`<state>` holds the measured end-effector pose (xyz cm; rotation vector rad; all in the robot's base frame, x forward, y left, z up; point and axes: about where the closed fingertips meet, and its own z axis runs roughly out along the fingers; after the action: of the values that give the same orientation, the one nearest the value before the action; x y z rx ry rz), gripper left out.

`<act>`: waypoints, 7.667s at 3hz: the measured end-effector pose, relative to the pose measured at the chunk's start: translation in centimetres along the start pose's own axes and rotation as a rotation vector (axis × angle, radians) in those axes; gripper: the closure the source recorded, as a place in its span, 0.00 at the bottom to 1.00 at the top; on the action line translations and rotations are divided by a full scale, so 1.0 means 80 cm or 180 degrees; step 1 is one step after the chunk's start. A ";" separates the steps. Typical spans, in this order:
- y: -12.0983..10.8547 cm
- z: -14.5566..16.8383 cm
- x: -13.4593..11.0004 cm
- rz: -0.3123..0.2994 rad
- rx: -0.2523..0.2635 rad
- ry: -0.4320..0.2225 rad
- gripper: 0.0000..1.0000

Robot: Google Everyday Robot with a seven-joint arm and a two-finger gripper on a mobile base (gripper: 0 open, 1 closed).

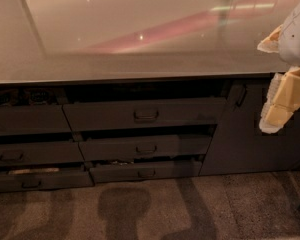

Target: Open top drawer

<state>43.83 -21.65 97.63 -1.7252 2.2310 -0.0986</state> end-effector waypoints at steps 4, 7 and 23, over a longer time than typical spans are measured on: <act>0.033 0.037 -0.067 -0.0535 -0.0164 0.0046 0.00; 0.038 0.030 -0.077 -0.0878 -0.0536 -0.0930 0.00; -0.029 0.252 -0.124 -0.1499 -0.1069 -0.0812 0.00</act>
Offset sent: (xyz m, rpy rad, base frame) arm -0.0081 0.0848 -0.0404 -0.0765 0.0766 0.2364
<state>54.04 -10.01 81.19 -2.2661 1.6970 0.3896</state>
